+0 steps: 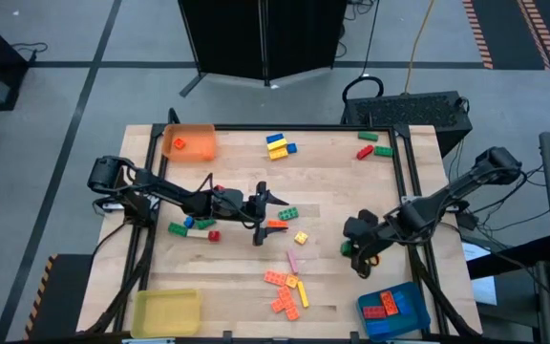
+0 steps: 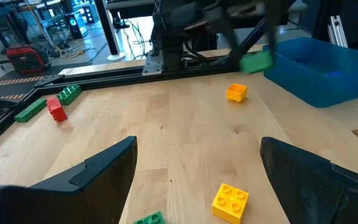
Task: Sort blocks by size
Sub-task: Put the green 8 stud game piece into the blue bin
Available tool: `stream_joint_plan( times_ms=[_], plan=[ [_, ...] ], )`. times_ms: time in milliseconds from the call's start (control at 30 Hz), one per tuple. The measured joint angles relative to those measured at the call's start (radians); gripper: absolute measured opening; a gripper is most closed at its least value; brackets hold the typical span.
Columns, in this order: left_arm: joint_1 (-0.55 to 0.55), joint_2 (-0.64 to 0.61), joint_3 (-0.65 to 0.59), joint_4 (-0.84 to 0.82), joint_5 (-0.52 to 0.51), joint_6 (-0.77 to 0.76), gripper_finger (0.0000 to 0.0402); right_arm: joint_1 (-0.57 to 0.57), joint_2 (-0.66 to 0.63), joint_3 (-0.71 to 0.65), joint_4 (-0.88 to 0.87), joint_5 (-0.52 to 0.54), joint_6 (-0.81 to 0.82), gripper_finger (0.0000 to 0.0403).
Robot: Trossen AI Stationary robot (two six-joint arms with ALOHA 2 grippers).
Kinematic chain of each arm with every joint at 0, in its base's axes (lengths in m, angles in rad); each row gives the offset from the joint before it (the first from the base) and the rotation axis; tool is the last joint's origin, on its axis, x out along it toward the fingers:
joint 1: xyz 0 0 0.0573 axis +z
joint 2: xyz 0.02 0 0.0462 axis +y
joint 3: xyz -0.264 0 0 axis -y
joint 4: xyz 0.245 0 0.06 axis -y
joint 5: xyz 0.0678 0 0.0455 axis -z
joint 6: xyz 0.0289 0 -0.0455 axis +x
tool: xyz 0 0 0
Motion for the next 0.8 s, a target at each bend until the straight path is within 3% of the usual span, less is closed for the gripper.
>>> stream_joint_plan(
  times_ms=[167,333,800],
  plan=[
    [0.000,0.000,0.000,0.001,0.000,0.006,0.0341,0.071,-0.041,0.001,0.103,-0.015,0.038,0.0132],
    [0.000,0.000,0.000,0.002,0.000,0.006,0.0341,0.148,-0.055,0.002,0.106,-0.068,0.137,0.0133],
    [0.002,0.000,0.000,0.008,0.000,0.036,0.0341,0.311,-0.055,0.002,0.134,-0.062,0.367,0.0143]
  ],
)
